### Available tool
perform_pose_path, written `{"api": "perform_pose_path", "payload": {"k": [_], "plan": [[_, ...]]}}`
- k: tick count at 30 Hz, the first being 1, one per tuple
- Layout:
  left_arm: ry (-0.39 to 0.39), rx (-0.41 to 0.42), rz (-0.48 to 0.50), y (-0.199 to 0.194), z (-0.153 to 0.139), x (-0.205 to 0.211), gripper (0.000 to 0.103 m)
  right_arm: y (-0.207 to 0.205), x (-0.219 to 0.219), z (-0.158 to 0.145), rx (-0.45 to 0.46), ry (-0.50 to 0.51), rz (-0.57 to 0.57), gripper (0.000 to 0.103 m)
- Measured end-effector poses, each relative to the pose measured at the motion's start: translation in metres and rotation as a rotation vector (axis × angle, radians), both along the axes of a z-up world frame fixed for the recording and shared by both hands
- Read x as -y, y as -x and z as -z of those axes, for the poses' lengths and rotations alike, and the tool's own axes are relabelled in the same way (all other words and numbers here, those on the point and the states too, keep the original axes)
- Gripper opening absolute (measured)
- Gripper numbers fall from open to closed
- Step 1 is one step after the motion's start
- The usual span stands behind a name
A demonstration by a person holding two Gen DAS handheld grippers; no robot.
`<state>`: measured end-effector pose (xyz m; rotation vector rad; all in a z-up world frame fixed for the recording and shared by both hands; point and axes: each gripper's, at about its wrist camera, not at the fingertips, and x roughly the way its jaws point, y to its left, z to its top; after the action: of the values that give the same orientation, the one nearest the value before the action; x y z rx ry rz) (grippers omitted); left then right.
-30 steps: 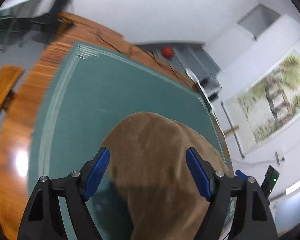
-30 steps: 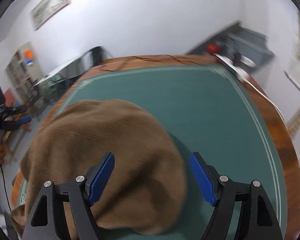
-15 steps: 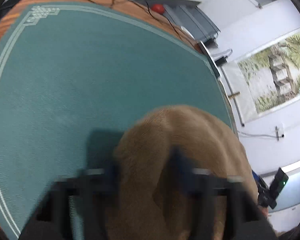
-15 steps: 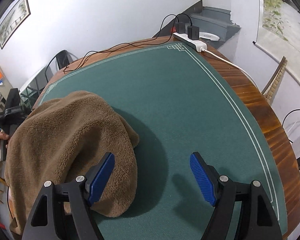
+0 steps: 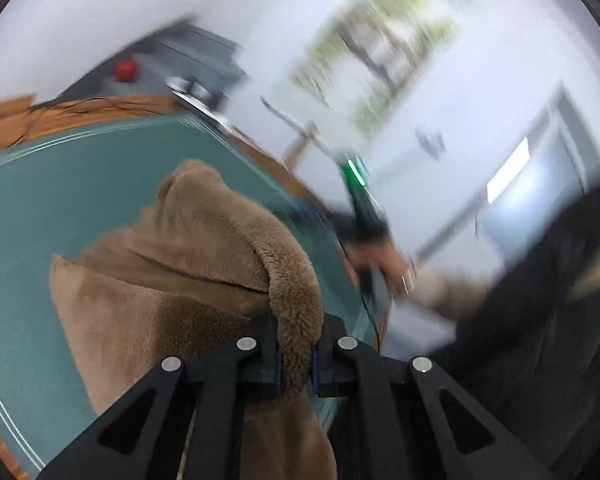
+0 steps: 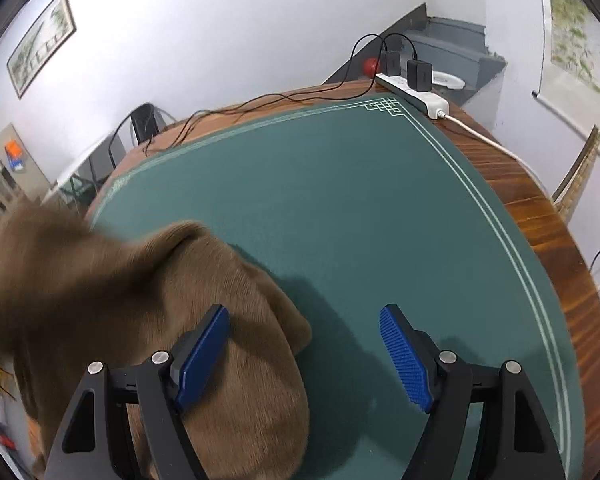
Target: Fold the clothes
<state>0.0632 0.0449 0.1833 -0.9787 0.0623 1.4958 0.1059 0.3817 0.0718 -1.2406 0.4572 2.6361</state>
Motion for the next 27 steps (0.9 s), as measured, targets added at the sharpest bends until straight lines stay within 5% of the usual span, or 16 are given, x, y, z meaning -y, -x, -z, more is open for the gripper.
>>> {"api": "perform_pose_path", "payload": {"k": [5,12,17,20,22,27], "plan": [[0.112,0.078,-0.012,-0.033,0.039,-0.007,0.011,0.015,0.011,-0.024,-0.079,-0.039,-0.044,0.08],[0.187,0.097,-0.122,-0.033,0.07,0.008,0.011,0.048,0.084,-0.057,-0.182,-0.11,-0.335,0.08],[0.186,0.051,-0.223,-0.048,0.06,0.022,0.016,0.058,0.123,-0.042,-0.107,-0.111,-0.526,0.08],[0.173,0.04,-0.293,-0.056,0.053,0.032,0.043,0.047,0.125,-0.027,-0.066,-0.115,-0.539,0.08],[0.169,0.007,-0.331,-0.064,0.048,0.03,0.075,0.043,0.12,-0.024,-0.063,-0.082,-0.514,0.08],[0.17,-0.098,-0.404,-0.072,0.037,0.009,0.081,0.036,0.107,-0.014,-0.056,-0.003,-0.453,0.08]]}}
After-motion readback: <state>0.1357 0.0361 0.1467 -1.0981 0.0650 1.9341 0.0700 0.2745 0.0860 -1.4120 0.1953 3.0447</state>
